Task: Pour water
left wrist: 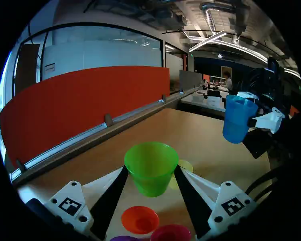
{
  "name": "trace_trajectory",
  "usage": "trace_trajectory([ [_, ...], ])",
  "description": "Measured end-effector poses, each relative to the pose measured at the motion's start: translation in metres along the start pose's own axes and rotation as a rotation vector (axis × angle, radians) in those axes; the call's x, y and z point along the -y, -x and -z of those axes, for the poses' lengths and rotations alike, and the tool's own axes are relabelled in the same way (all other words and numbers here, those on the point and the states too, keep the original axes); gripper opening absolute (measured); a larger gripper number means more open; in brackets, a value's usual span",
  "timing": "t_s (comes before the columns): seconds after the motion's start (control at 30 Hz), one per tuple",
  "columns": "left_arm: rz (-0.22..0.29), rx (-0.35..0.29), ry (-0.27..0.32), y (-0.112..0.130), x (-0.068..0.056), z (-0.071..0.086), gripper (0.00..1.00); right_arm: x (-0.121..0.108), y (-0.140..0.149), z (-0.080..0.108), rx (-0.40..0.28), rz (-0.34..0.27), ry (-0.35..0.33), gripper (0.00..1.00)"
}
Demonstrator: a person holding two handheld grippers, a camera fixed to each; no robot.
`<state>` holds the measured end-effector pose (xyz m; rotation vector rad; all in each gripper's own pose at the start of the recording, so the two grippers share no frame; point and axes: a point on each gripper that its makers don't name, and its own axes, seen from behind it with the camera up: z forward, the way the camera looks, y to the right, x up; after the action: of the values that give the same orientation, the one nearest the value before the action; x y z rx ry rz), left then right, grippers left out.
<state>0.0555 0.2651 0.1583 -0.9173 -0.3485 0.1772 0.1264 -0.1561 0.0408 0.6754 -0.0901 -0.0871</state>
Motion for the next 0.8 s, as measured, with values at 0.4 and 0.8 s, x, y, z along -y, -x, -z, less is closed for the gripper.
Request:
trace_trajectory([
  [0.4,0.035,-0.13,-0.013,-0.024,-0.001,0.027,0.84,0.002,0.0,0.0,-0.003,-0.001,-0.005,0.89],
  [0.8,0.058,-0.219,-0.029,-0.035,-0.007,0.05,0.83,0.009,-0.001,-0.001,-0.01,0.005,-0.02,0.89],
])
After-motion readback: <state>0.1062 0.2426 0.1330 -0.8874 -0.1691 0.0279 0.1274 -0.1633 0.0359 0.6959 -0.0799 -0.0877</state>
